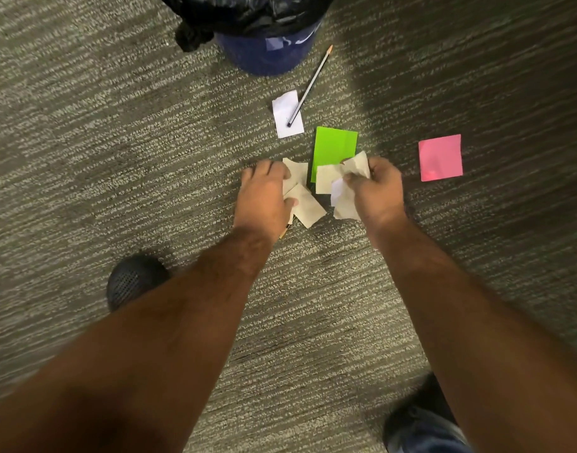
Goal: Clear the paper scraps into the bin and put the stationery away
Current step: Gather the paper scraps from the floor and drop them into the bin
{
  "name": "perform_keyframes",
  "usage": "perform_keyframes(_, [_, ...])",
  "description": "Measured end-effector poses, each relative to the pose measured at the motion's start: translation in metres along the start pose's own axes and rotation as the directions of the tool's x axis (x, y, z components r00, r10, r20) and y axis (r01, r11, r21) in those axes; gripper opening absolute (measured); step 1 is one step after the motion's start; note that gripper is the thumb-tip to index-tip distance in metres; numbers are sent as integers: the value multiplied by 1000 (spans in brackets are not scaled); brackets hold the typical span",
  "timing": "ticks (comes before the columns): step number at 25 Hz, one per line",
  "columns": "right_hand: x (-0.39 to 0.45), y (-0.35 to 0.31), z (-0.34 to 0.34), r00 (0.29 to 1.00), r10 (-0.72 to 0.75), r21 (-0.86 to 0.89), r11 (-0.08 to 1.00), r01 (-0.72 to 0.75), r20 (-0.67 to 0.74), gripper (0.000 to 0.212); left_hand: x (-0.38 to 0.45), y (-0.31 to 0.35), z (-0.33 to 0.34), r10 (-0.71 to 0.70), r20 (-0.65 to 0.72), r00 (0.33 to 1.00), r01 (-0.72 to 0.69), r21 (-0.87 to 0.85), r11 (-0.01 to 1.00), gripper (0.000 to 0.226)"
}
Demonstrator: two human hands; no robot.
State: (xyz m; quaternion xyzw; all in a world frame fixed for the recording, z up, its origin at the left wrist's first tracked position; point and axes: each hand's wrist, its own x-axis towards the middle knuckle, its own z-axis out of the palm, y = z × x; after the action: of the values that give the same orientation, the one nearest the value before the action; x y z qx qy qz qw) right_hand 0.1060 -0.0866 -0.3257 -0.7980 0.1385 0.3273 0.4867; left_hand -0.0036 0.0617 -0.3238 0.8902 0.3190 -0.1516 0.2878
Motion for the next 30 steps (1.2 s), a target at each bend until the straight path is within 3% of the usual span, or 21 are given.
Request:
perform_keyframes(2, [6,-13,9,969,-216,-280,929,241,119,23,4,8,3,-58,23,998,58,-14,998,65])
perform_keyframes(6, [19,-59,43,786,-414,-552,560,618,459,42,6,13,5,-128,63,990,128,8,992,59])
perform_keyframes(9, [37,-95,73,730,-327,-657,318,683,601,56,7,5,4,-95,59,994,98,-53,994,64])
perform_keyframes(12, [51,-121,93,763,-167,-763,81,641,624,47,10,-9,3,55,69,996,-54,-26,998,80])
perform_keyframes(13, [56,-127,96,765,-183,-771,54,635,617,44,12,-15,3,98,81,992,-98,-8,995,80])
perform_keyframes(15, [62,-129,95,739,-251,-740,110,663,625,44,15,-23,2,166,105,981,-169,27,985,75])
perform_keyframes(18, [58,-115,77,735,-455,-558,478,678,503,49,24,-25,-1,252,152,956,-271,119,955,85])
perform_keyframes(19, [53,-107,66,788,-480,-448,650,614,385,46,28,-23,-3,292,188,938,-324,168,931,93])
perform_keyframes(21, [32,-90,43,920,-355,-167,909,382,168,42,37,-20,-9,350,263,899,-414,253,874,102])
perform_keyframes(23, [11,-70,23,981,-182,32,983,180,70,45,44,-17,-16,382,337,861,-485,312,817,90])
perform_keyframes(26, [-9,-36,11,998,-8,186,983,-4,61,45,60,-11,-26,431,458,777,-614,401,680,57])
perform_keyframes(30, [-17,-13,15,992,90,224,968,-109,92,32,78,-3,-25,500,542,676,-731,411,544,59])
